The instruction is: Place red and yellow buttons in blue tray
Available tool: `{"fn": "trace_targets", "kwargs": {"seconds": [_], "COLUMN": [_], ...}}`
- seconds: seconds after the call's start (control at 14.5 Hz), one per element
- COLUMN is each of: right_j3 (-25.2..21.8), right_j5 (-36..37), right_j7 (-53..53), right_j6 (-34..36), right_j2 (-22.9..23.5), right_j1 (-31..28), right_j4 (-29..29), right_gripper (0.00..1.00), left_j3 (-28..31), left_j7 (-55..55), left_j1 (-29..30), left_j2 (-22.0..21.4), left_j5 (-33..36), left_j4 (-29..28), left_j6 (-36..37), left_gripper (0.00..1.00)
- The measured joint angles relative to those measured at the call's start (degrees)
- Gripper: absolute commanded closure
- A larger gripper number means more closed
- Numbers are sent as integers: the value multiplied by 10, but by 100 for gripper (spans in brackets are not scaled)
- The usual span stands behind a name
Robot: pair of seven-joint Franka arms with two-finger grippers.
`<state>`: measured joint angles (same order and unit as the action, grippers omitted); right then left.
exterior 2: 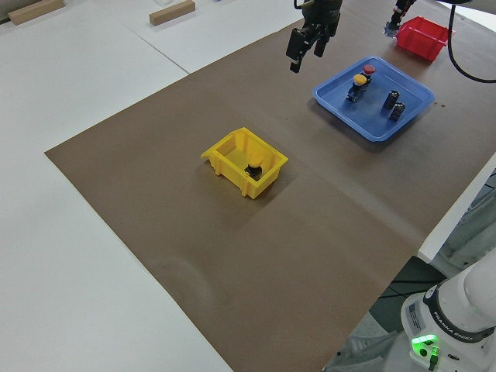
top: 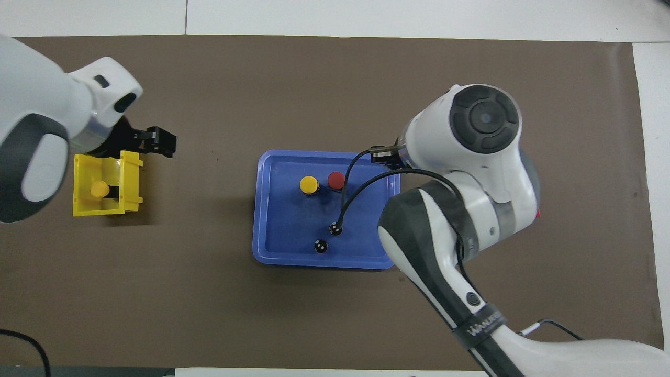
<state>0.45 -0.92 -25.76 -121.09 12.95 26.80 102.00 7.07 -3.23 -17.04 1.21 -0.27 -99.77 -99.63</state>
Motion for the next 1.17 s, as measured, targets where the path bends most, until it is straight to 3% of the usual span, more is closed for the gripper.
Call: {"fn": "trace_targets", "kwargs": {"seconds": [0.21,0.34,0.41,0.69,0.9,1.03,1.17], "right_j3": [-1,-4,-5,-4,-3,-3,-3], "right_j5": [0,0,0,0,0,0,1], "right_j7": [-17,-17,-17,-17,-17,-17,-17], "right_j6": [-44,-59,-62,-86,-103,-107,-107], "right_j2": [32,35,33,20,14,14,14], "right_j1": [15,14,13,14,15,15,15], "right_j4": [16,37,45,87,104,110,110], "right_gripper": [75,75,74,68,67,43,0], "left_j3": [1,1,1,1,-3,-7,-9], "left_j7": [101,132,141,167,141,137,137], "left_j1": [68,101,116,152,152,151,151], "left_j2": [-56,-68,-68,-64,-56,-40,-23], "left_j5": [0,0,0,0,0,0,0], "left_j4": [-1,-15,-28,-100,-182,-223,-234], "left_j6": [38,27,7,-76,-186,-242,-261], "left_gripper": [0,0,1,23,30,32,32]}}
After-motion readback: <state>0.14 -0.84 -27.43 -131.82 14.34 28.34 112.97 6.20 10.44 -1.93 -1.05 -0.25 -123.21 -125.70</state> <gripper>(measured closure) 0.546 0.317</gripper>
